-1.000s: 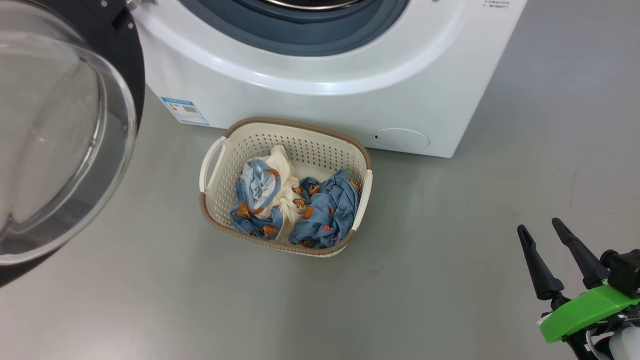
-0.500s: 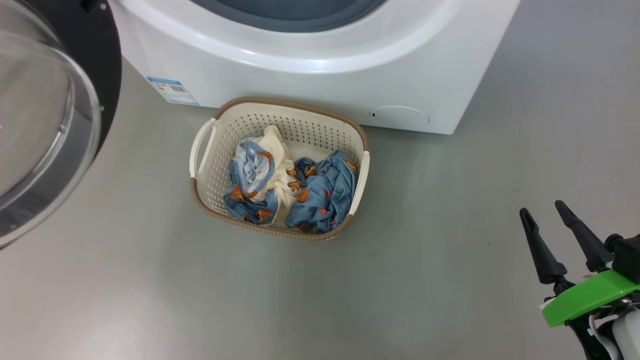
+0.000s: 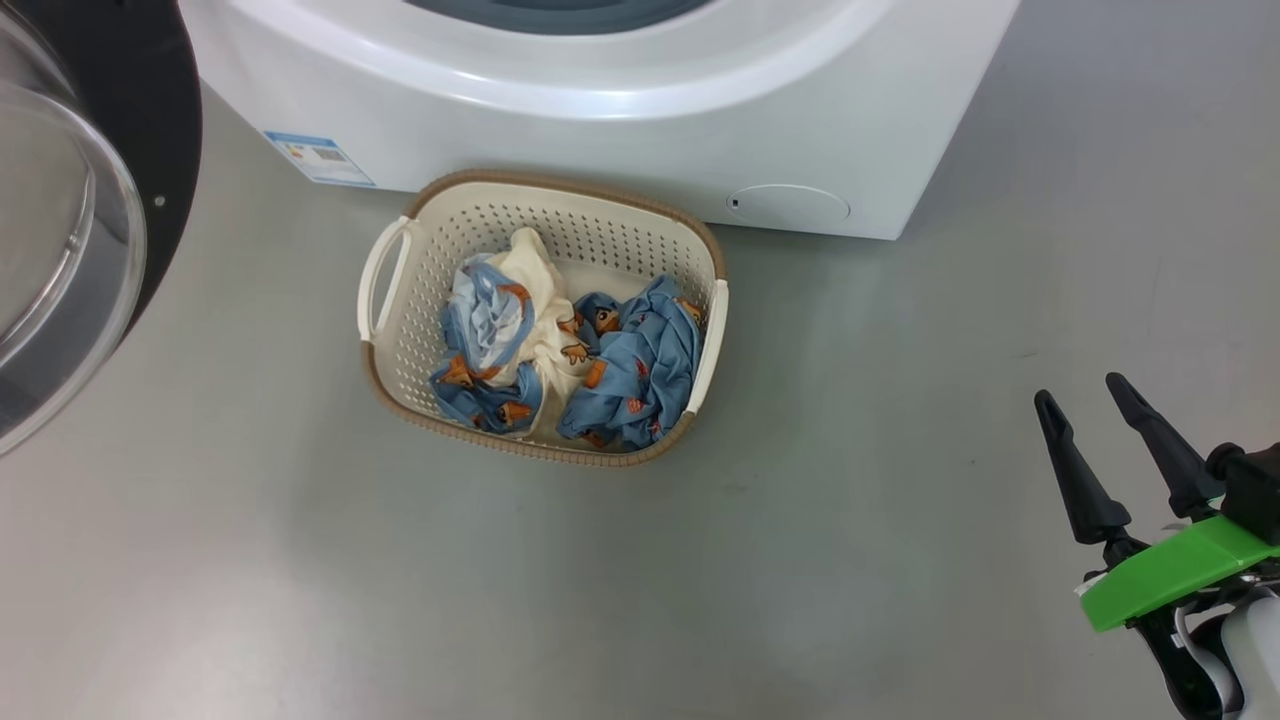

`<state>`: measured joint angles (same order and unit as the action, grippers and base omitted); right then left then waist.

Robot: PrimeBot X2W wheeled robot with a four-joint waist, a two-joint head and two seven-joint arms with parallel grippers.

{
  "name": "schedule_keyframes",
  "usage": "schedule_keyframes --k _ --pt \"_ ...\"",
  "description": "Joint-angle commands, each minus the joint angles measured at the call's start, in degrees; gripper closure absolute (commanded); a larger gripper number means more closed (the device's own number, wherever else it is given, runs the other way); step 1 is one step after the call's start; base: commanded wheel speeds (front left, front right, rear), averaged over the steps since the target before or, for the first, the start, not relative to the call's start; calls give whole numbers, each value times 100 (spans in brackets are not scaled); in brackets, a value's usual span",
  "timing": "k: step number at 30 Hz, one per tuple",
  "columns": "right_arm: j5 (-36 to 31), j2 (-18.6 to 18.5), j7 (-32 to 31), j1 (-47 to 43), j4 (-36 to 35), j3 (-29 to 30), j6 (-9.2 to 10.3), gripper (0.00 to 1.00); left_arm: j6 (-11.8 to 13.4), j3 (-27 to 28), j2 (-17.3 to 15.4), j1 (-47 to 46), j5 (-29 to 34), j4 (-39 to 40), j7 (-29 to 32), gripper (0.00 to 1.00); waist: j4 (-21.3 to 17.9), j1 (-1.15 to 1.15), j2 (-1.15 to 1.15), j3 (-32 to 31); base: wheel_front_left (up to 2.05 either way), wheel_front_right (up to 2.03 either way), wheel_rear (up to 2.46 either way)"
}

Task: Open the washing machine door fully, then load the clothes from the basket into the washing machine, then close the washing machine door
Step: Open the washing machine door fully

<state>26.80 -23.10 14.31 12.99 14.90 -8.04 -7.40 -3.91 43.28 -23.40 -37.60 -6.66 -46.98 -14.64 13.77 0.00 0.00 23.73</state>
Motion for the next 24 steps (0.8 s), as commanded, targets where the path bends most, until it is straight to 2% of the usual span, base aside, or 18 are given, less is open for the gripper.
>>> schedule_keyframes --k 1,8,13,18,20,21,22,23,24 --pt "-77 -50 69 -23 -101 -111 -9 0 -42 119 -477 -41 19 124 -36 100 -12 0 0 -55 0 0 0" --pt "-69 102 69 -163 -54 -129 -9 0 -231 111 -112 433 59 466 -36 100 -15 0 0 -430 0 0 0" --pt "-43 159 69 -286 -14 -149 -9 0 -310 111 293 948 26 870 -36 100 21 0 0 -729 0 0 0" --pt "-16 212 69 -430 15 -165 -9 0 -350 135 698 1462 -210 1253 -36 100 52 0 0 -1041 0 0 0" --pt "-7 235 69 -485 17 -161 -9 0 -354 -80 852 1714 -370 1435 -36 100 56 0 0 -1150 0 0 0" --pt "-3 246 69 -515 21 -162 -9 0 -355 -169 910 1848 -459 1534 -36 94 57 0 0 -1204 0 0 0" --pt "-3 246 69 -515 21 -162 -9 0 -355 -169 910 1848 -459 1534 -36 94 57 0 0 -1204 0 0 0" --pt "2 255 69 -539 24 -165 -9 0 -355 -292 953 1988 -530 1627 -36 88 53 0 0 -1246 0 0 0" --pt "7 262 69 -561 24 -164 -9 0 -356 -407 992 2106 -629 1711 -36 76 53 0 0 -1285 0 0 0"
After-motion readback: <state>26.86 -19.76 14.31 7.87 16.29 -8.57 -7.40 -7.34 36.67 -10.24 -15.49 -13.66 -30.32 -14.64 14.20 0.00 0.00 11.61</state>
